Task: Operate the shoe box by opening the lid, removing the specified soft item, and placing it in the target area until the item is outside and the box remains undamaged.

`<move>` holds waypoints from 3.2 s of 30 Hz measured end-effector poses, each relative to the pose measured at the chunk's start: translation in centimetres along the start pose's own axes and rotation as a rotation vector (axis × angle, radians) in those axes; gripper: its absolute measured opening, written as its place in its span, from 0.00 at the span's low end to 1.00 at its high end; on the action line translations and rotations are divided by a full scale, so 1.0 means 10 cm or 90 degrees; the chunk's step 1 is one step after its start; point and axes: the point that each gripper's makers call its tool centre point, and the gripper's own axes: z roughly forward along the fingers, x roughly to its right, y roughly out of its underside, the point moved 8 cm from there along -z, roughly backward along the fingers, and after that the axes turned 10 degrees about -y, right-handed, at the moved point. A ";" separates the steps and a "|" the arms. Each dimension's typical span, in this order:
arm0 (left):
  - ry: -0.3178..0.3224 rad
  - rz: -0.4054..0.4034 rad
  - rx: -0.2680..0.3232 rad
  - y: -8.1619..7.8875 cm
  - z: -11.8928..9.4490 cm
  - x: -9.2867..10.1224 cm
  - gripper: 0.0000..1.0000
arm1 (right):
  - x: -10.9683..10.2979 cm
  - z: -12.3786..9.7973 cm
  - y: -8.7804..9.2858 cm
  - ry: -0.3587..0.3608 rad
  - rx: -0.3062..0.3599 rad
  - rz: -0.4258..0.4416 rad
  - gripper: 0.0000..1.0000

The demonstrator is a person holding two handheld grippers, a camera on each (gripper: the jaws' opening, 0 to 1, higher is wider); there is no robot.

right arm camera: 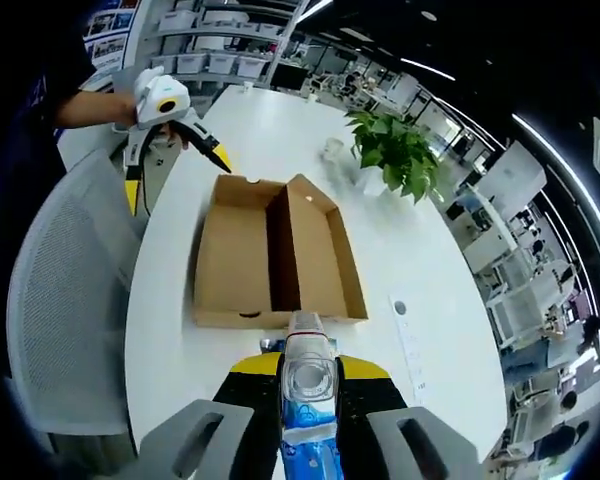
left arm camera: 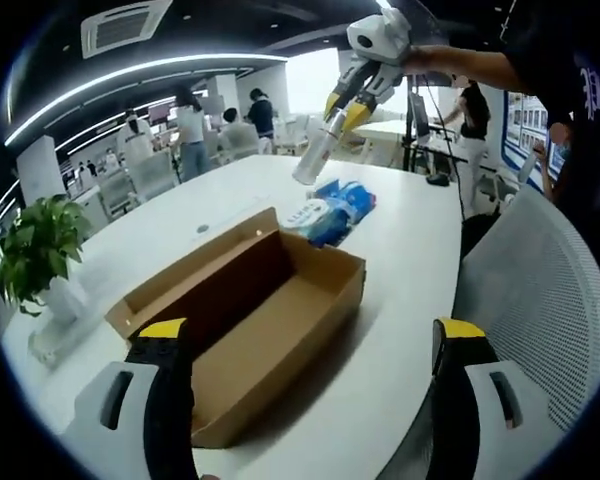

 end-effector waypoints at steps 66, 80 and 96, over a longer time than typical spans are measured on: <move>-0.101 -0.085 -0.003 0.23 -0.41 0.02 0.99 | 1.19 1.17 0.60 -0.140 -0.276 -0.017 0.15; -0.115 -0.103 -0.017 0.33 -0.47 0.03 0.98 | 1.18 1.38 0.71 -0.154 -0.284 -0.008 0.15; -0.115 -0.111 -0.029 0.38 -0.45 0.04 0.97 | 1.24 1.47 0.72 -0.179 -0.302 -0.005 0.17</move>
